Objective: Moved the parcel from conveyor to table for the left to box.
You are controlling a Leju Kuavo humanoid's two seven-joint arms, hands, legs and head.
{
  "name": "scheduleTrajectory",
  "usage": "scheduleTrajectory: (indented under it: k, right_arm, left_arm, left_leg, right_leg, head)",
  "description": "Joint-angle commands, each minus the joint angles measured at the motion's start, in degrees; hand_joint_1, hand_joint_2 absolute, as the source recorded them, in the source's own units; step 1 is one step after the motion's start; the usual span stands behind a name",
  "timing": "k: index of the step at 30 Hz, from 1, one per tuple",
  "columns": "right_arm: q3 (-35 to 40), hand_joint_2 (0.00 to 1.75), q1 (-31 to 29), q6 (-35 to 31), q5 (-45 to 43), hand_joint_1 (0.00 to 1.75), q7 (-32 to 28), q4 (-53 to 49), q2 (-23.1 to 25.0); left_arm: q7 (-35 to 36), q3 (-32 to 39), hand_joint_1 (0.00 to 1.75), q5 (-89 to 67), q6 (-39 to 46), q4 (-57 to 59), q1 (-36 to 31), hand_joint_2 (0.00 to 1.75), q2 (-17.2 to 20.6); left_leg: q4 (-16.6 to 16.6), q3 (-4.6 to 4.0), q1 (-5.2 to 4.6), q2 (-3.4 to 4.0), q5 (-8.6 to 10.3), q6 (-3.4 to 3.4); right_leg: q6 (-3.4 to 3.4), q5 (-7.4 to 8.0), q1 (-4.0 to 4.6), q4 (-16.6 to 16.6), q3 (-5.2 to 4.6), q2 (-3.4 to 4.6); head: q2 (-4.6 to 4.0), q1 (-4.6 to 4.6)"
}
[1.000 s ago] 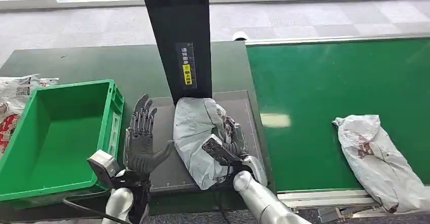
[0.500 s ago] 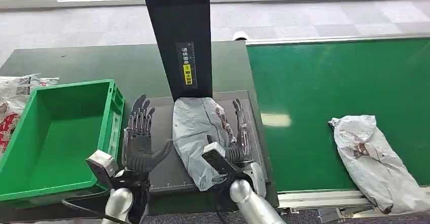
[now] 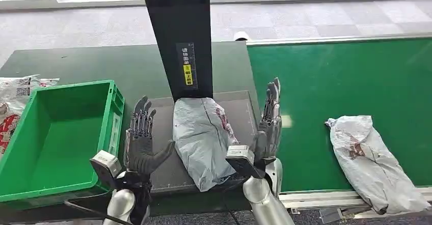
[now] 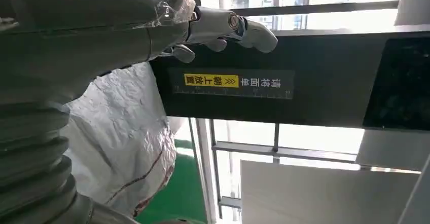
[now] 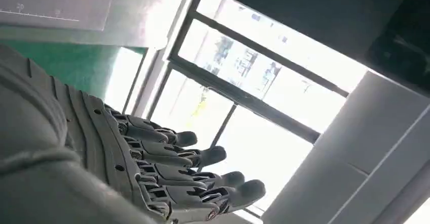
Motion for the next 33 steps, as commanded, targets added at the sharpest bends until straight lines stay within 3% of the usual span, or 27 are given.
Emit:
scheduleTrajectory:
  k: [1, 9, 12, 15, 33]
  right_arm:
    - [-1.4, 0.0, 3.3, 0.2, -0.2, 0.0, 0.0, -1.9, 0.5]
    - [-1.4, 0.0, 3.3, 0.2, -0.2, 0.0, 0.0, -1.9, 0.5]
    - [-1.4, 0.0, 3.3, 0.2, -0.2, 0.0, 0.0, -1.9, 0.5]
    - [-1.4, 0.0, 3.3, 0.2, -0.2, 0.0, 0.0, -1.9, 0.5]
    - [-1.4, 0.0, 3.3, 0.2, -0.2, 0.0, 0.0, -1.9, 0.5]
  left_arm:
    - [0.2, 0.2, 0.0, 0.0, 0.1, 3.0, -1.8, 1.75, 1.5]
    - [0.2, 0.2, 0.0, 0.0, 0.1, 3.0, -1.8, 1.75, 1.5]
    - [0.2, 0.2, 0.0, 0.0, 0.1, 3.0, -1.8, 1.75, 1.5]
    - [0.2, 0.2, 0.0, 0.0, 0.1, 3.0, -1.8, 1.75, 1.5]
    - [0.2, 0.2, 0.0, 0.0, 0.1, 3.0, -1.8, 1.75, 1.5]
  left_leg:
    - [-0.2, 0.18, 0.04, -0.13, 0.02, 0.0]
    - [-0.1, 0.09, 0.02, -0.08, 0.02, 0.0]
    - [-0.4, 0.45, 0.07, -0.11, 0.09, -0.01]
    - [-0.1, 0.16, 0.03, -0.09, 0.01, 0.0]
    - [-0.2, 0.21, 0.05, -0.1, 0.03, -0.01]
  right_leg:
    - [-0.06, -0.02, 0.06, -0.2, 0.24, -0.17]
    - [-0.04, -0.02, 0.01, -0.1, 0.13, -0.1]
    - [-0.15, 0.04, 0.08, -0.4, 0.5, -0.19]
    - [-0.07, -0.03, 0.03, -0.1, 0.2, -0.13]
    - [-0.08, -0.01, 0.05, -0.2, 0.26, -0.14]
  head:
    - [0.0, 0.0]
    - [0.0, 0.0]
    - [0.0, 0.0]
    - [0.0, 0.0]
    - [0.0, 0.0]
